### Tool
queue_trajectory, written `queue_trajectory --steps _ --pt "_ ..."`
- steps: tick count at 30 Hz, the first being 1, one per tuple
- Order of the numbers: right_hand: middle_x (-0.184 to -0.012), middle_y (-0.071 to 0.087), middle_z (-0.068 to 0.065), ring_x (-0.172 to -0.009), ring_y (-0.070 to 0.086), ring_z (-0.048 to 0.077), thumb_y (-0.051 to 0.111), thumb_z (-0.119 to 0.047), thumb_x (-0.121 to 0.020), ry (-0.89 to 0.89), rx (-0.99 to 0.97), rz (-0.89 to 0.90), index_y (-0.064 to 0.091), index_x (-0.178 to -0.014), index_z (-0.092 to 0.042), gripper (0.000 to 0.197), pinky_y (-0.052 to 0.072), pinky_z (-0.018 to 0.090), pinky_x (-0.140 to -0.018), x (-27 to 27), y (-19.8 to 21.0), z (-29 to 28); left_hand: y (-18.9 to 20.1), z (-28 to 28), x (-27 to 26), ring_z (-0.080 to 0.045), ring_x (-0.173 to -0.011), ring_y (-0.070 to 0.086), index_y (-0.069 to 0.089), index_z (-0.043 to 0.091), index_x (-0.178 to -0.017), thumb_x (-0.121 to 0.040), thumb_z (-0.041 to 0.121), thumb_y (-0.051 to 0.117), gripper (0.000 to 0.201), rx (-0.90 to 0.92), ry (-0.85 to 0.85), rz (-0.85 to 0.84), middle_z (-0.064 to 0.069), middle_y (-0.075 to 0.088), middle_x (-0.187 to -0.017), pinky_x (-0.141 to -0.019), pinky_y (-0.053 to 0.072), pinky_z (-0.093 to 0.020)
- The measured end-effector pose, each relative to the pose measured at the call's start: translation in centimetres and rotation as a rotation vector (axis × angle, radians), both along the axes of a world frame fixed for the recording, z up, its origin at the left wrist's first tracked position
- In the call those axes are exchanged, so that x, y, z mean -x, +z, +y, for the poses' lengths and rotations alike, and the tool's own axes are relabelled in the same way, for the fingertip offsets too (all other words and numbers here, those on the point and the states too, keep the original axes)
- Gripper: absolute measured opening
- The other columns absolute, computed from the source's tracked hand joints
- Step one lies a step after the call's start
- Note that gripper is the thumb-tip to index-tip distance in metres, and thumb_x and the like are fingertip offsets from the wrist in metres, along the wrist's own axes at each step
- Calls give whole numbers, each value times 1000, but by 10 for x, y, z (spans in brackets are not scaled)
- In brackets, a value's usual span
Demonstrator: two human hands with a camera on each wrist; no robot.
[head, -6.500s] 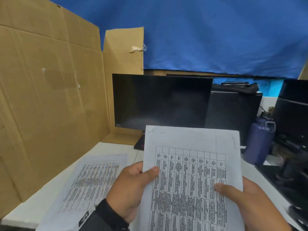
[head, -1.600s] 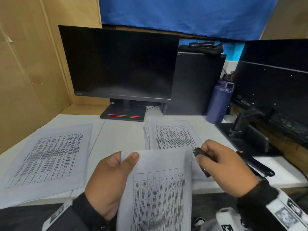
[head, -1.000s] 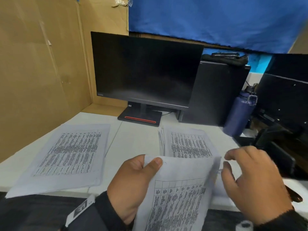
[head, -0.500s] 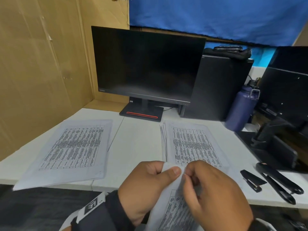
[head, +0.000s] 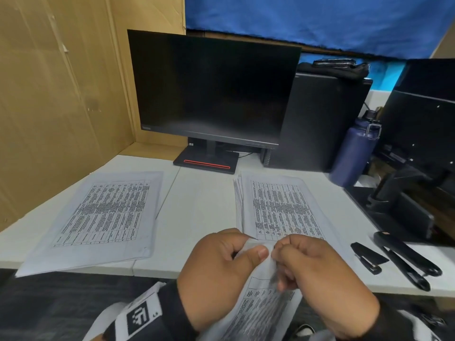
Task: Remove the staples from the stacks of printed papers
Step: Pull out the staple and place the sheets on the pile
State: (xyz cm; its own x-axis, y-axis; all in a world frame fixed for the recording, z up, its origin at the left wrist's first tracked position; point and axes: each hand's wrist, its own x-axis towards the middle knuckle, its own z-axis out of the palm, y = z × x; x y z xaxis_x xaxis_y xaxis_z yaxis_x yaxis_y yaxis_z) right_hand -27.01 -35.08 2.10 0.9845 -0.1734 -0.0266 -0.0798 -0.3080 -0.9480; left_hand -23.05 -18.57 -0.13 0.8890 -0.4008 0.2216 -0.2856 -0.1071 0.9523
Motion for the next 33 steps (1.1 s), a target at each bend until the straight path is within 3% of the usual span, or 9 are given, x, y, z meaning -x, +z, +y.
queue_trajectory --steps 2,5,8,10,16,21,25,30,33 --pt "-59 63 1 -54 55 11 58 -24 -89 30 284 -228 57 -72 -18 18 48 31 -61 4 -4 1 3 -1 0 -2 -64 61 77 29 -73 -90 33 71 19 53 13 53 13 71 -68 -67 48 -23" --pt "-63 52 -9 -58 52 8 54 -35 -91 100 736 -550 53 -83 -31 9 43 28 -56 9 -6 0 2 1 -5 -20 -72 70 79 24 -80 -81 40 69 19 124 41 155 -3 79 -78 -75 56 -48" --pt "-74 54 -15 -65 52 3 56 -35 -90 115 784 -673 57 -91 -28 7 45 23 -60 7 -6 -6 2 4 -9 -44 -89 74 80 19 -87 -86 35 71 19 170 67 244 -16 80 -89 -89 55 -65" --pt "-80 54 -16 -68 52 1 58 -32 -89 126 741 -699 59 -88 -26 6 46 22 -61 7 -1 -6 2 5 -10 -46 -91 74 80 18 -87 -86 34 71 19 174 68 271 -18 79 -90 -90 55 -67" --pt "-77 62 -11 -72 63 9 69 -25 -83 59 527 -611 63 -82 -30 8 48 17 -62 9 -3 -2 5 3 -6 -34 -90 76 81 21 -92 -82 39 68 24 146 55 243 -9 81 -90 -92 58 -58" --pt "-64 65 -4 -59 59 11 64 -39 -89 20 322 -407 68 -77 -24 20 44 19 -56 9 1 1 11 3 0 -13 -67 64 78 28 -75 -97 26 69 24 130 49 155 2 75 -73 -68 51 -35" --pt "-59 65 -2 -50 53 4 75 -18 -80 13 211 -307 72 -70 -25 12 43 17 -54 8 3 3 14 1 2 -12 -67 65 78 28 -74 -88 36 69 19 157 42 146 2 75 -71 -67 51 -33" --pt "-49 57 -3 -45 48 8 74 -4 -77 -20 76 -177 70 -63 -20 22 40 22 -48 5 -2 4 12 -1 9 2 -53 51 71 35 -57 -93 20 72 40 84 24 81 16 59 -55 -57 40 -14" --pt "-47 51 -6 -43 43 4 72 -8 -76 -39 158 -227 63 -60 -17 21 37 16 -45 5 -6 4 12 0 10 1 -55 48 68 29 -60 -89 36 72 30 0 31 -32 13 53 -60 -58 37 -15"
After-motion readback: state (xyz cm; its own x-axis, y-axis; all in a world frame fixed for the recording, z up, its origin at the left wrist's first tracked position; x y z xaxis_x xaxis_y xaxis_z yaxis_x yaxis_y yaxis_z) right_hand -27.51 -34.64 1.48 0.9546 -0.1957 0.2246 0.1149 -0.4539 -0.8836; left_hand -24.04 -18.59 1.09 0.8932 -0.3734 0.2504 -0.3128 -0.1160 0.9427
